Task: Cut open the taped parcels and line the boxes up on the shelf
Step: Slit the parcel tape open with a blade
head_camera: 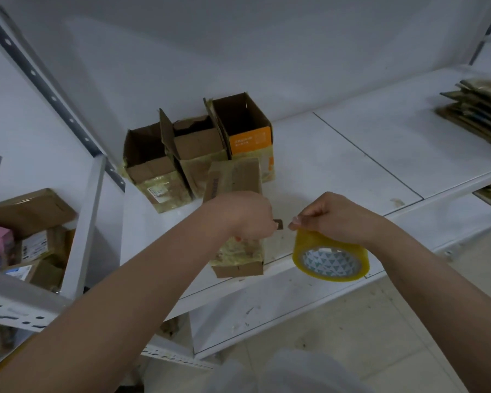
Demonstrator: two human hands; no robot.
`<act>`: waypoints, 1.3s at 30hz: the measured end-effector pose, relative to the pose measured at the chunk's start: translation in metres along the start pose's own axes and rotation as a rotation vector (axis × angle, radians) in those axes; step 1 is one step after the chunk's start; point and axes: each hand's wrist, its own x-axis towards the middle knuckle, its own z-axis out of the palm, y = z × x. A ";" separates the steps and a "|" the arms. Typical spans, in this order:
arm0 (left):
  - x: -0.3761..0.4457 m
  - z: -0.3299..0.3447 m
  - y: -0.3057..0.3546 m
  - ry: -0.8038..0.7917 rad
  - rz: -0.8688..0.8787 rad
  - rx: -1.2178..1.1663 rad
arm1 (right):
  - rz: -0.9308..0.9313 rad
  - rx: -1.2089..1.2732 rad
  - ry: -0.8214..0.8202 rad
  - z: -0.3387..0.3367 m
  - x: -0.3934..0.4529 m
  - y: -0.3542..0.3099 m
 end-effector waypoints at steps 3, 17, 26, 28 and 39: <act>-0.012 0.003 -0.022 0.004 0.054 -0.328 | 0.032 0.117 -0.030 0.001 -0.001 0.009; 0.000 0.043 -0.008 0.520 -0.251 -0.182 | 0.158 0.177 -0.034 0.018 0.012 0.056; 0.008 0.021 -0.004 0.663 -0.416 -0.192 | 0.028 0.275 0.160 -0.004 0.018 0.037; 0.014 0.023 0.000 0.567 -0.463 -0.085 | 0.007 0.284 0.185 -0.006 0.020 0.035; -0.003 0.029 -0.020 0.546 -0.140 -0.191 | -0.047 0.371 0.343 -0.025 0.029 0.032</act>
